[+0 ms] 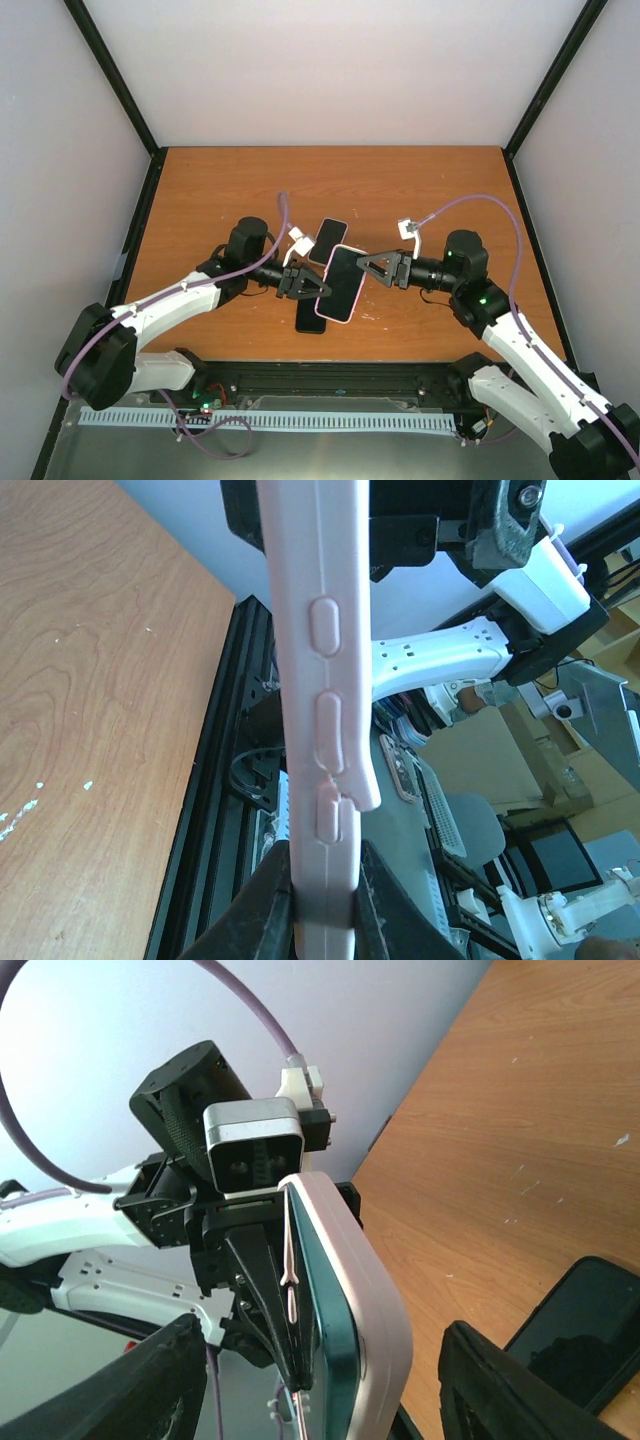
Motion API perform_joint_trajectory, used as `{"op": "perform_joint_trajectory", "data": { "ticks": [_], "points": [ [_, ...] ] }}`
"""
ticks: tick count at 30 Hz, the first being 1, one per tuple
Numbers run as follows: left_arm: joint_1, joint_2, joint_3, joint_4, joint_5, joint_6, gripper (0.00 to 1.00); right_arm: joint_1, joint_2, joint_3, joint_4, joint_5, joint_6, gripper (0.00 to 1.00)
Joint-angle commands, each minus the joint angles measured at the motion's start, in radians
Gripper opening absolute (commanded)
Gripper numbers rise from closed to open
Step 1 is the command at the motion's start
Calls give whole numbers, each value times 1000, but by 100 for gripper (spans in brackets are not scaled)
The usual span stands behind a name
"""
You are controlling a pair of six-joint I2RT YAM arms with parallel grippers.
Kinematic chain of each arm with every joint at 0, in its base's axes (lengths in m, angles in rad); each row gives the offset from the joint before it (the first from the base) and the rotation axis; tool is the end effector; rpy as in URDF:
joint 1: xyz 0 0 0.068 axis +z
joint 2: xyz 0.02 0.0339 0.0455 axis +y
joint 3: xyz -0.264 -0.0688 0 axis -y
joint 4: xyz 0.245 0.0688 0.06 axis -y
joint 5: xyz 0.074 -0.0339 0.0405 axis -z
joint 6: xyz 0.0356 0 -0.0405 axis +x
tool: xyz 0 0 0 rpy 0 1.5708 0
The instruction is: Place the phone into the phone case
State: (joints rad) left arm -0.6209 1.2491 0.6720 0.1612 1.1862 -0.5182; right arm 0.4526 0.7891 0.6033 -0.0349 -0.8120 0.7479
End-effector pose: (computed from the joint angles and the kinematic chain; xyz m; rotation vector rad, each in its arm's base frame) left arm 0.1878 -0.1749 0.2453 0.9897 1.9720 -1.8565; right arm 0.1524 0.1028 0.2930 -0.3680 1.9799 1.5365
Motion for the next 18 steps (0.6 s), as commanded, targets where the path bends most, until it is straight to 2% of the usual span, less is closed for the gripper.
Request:
{"op": "perform_joint_trajectory", "data": {
  "ticks": [1, 5, 9, 12, 14, 18],
  "points": [
    [0, -14, 41, -7, 30, 61, 0, 3, 17, 29, 50, -60, -6, 59],
    [0, 2, 61, -64, 2, 86, 0, 3, 21, 38, 53, -53, -10, 47],
    [0, 9, 85, -169, -99, 117, 0, 3, 30, 58, 17, -24, -22, 22],
    [0, 19, 98, -230, -192, 122, 0, 4, 33, 62, -33, 34, -14, 7],
    [1, 29, 104, -268, -253, 111, 0, 3, 41, 65, -66, 63, 5, 3],
    [1, 65, 127, -351, -336, 100, 0, 3, 46, 40, -36, 70, 66, 3]
  ]
}}
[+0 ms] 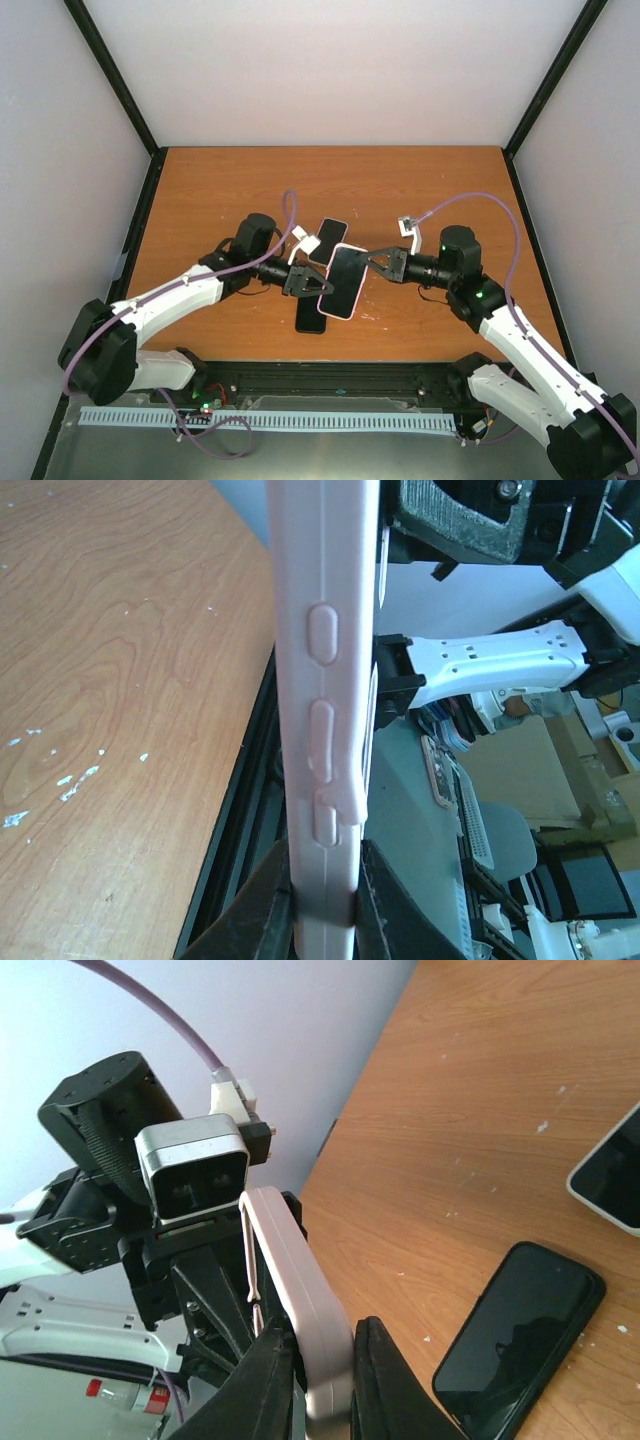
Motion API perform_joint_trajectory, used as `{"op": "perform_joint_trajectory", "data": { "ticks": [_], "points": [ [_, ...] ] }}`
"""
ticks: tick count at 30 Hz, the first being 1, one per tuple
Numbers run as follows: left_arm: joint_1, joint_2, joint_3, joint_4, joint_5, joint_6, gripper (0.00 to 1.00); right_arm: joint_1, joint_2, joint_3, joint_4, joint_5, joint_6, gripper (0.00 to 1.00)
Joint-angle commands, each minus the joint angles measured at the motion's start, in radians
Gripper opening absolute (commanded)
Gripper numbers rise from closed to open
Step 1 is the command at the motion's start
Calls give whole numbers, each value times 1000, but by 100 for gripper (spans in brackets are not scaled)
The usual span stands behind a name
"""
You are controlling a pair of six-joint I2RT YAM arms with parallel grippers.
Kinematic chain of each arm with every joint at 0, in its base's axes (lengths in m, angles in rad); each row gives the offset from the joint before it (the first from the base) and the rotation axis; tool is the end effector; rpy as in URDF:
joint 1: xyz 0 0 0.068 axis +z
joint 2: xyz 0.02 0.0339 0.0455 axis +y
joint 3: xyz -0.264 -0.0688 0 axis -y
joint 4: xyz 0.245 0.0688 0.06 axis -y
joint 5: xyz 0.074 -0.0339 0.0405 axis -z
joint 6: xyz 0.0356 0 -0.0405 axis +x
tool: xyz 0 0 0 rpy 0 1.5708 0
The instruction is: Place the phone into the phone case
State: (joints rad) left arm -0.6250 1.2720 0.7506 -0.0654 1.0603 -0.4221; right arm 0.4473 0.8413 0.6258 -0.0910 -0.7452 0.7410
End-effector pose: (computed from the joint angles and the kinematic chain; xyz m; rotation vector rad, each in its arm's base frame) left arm 0.1933 -0.1777 0.2452 0.9142 2.1276 -1.7134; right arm 0.1624 0.1047 0.2863 -0.2741 2.0653 1.4699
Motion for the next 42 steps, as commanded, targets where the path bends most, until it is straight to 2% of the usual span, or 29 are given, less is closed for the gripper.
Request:
{"op": "perform_joint_trajectory", "data": {
  "ticks": [1, 5, 7, 9, 12, 14, 17, 21, 23, 26, 29, 33, 37, 38, 40, 42],
  "points": [
    [6, 47, 47, -125, -207, 2, 0, 9, -8, 12, 26, 9, 78, 3],
    [6, 56, 55, -123, -201, -11, 0, 10, 11, 8, 5, 27, 63, 4],
    [6, 49, 54, -106, -188, -26, 0, 9, 22, -4, 27, 5, 81, 17],
    [5, 31, 37, -34, -151, -58, 0, 9, 18, -40, 103, -36, 119, 34],
    [6, 7, 20, 51, -106, -115, 0, 10, 15, -84, 170, -65, 145, 54],
    [4, -5, 11, 106, -82, -150, 0, 10, 26, -103, 179, -82, 140, 63],
    [5, -13, 3, 165, -55, -182, 0, 13, 53, -127, 200, -104, 144, 69],
    [5, -9, 5, 189, -52, -195, 0, 22, 67, -136, 243, -129, 151, 68],
    [4, -5, 5, 193, -49, -199, 0, 22, 68, -137, 248, -127, 147, 63],
    [5, 0, 6, 175, -64, -196, 0, 22, 62, -136, 249, -108, 149, 43],
    [6, 12, 30, 87, -131, -167, 0, 21, 46, -139, 244, -64, 146, 19],
    [5, 37, 62, 8, -185, -154, 0, 21, 17, -150, 220, -2, 123, 3],
    [5, 42, 76, -16, -212, -153, 0, 22, 18, -165, 241, -7, 145, 3],
    [4, 41, 75, -15, -217, -152, 0, 22, 18, -164, 234, -4, 143, 5],
    [5, 42, 76, -18, -227, -151, 0, 22, 15, -159, 206, 10, 133, 17],
    [6, 43, 75, -20, -232, -149, 0, 22, 7, -157, 181, 23, 126, 34]
  ]
}}
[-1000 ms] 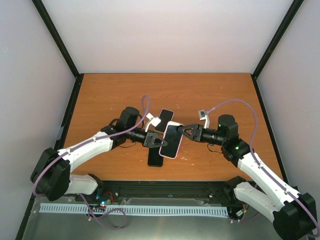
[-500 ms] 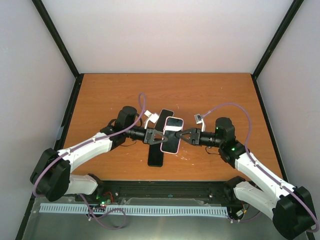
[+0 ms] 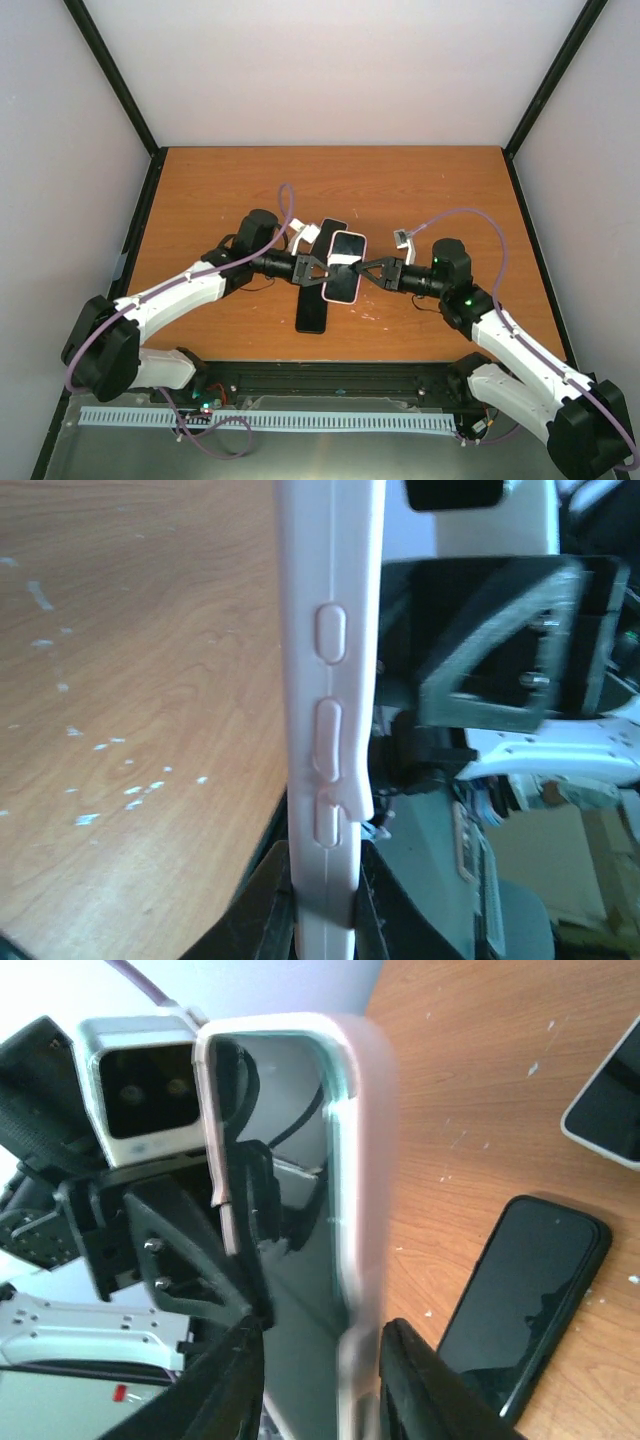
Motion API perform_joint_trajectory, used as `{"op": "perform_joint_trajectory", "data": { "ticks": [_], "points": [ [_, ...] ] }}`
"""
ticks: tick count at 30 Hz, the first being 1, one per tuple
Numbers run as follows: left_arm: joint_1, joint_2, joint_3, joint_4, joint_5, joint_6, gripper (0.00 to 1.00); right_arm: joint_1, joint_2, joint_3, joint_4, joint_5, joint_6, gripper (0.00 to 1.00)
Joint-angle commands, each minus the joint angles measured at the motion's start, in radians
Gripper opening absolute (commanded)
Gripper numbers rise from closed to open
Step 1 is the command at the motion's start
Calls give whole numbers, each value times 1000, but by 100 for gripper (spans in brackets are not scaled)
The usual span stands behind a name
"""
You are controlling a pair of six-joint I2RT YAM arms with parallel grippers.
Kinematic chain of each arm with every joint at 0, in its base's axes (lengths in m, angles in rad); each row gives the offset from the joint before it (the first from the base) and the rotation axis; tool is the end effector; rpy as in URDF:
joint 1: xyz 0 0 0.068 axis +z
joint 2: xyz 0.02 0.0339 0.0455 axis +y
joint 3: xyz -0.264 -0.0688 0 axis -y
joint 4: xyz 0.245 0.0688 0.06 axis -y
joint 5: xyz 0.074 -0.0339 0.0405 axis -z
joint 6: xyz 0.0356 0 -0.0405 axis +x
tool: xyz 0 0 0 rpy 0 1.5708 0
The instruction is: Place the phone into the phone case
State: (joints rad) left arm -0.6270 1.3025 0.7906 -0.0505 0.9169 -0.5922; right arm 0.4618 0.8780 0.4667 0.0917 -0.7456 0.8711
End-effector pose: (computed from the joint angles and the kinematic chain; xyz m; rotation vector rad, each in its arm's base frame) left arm 0.2052 -0.1836 0.2493 0.6596 2.2658 -1.6406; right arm 0.1638 0.1085 0.2422 -0.1512 2.1348 1.5529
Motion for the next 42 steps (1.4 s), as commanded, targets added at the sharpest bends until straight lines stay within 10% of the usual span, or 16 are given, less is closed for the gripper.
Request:
{"op": "perform_joint_trajectory", "data": {
  "ticks": [1, 10, 22, 42],
  "points": [
    [9, 12, 33, -37, -95, 20, 0, 8, -37, 2, -18, 31, -9, 44],
    [124, 12, 16, -143, -101, 76, 0, 8, -131, 8, -168, 126, -61, 100],
    [461, 134, -39, -279, -52, 213, 3, 7, -161, 17, -242, 146, -84, 100],
    [503, 437, 55, -358, -174, 266, 15, 7, -195, 31, -290, 167, -119, 100]
  ]
}}
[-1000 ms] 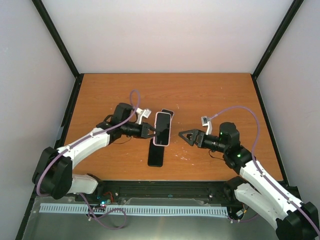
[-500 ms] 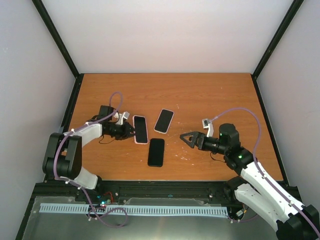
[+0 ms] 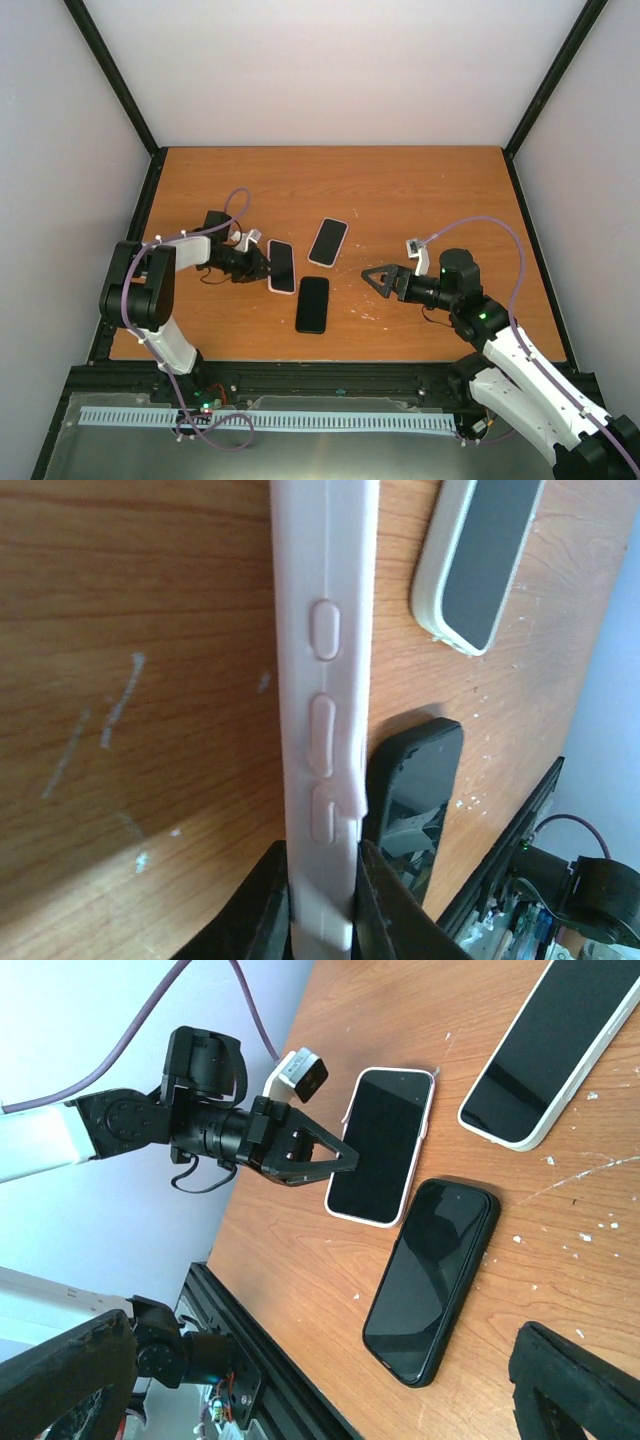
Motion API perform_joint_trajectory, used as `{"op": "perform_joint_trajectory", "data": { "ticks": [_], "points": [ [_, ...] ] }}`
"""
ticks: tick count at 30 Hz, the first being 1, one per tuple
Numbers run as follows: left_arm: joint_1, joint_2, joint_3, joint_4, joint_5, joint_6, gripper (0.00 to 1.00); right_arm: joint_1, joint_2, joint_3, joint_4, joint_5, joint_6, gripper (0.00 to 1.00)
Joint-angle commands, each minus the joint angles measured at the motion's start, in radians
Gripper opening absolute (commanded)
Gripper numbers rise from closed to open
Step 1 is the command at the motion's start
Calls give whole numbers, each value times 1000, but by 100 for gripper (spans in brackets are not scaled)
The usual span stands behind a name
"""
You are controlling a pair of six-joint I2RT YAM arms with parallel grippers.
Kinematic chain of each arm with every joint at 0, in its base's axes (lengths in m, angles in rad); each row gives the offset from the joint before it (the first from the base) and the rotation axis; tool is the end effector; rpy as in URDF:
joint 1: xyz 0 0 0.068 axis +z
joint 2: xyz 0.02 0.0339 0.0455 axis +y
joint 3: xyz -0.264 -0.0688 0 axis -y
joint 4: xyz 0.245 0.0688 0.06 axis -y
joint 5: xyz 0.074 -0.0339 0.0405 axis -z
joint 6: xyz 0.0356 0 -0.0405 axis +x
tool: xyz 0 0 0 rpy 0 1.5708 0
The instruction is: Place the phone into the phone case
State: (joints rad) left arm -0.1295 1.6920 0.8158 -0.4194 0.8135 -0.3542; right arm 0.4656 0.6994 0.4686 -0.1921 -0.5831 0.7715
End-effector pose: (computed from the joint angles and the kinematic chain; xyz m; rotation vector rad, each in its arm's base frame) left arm 0.2759 -0.0620 0.1310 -0.1483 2.8084 -1.2672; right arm 0.1384 0.0915 0.2432 -0.0848 2.1911 1.3333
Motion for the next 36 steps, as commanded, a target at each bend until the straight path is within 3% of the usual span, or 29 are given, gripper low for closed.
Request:
{"op": "perform_joint_trajectory", "data": {
  "ticks": [1, 5, 8, 17, 18, 20, 21, 31, 36],
  "points": [
    [5, 51, 28, 10, -84, 26, 16, 3, -18, 30, -10, 7, -23, 100],
    [6, 53, 26, 1, -120, 17, 23, 4, -23, 37, -36, 19, -37, 100],
    [6, 44, 30, -10, -148, 11, 40, 4, -23, 35, -44, 25, -37, 100],
    [6, -45, 30, -28, -215, -19, 67, 3, -19, 54, -82, 71, -44, 100],
    [5, -63, 33, -33, -225, -24, 72, 4, -21, 58, -89, 78, -43, 100],
    [5, -107, 43, -44, -240, -34, 93, 3, -25, 70, -104, 97, -43, 100],
    [5, -133, 50, -49, -252, -40, 99, 3, -27, 76, -111, 107, -42, 100],
    [6, -444, 129, -82, -294, -53, 100, 4, -27, 233, -271, 274, -67, 100],
    [5, -606, 166, -36, -223, -30, 99, 4, 3, 321, -362, 376, -49, 100]
  ]
}}
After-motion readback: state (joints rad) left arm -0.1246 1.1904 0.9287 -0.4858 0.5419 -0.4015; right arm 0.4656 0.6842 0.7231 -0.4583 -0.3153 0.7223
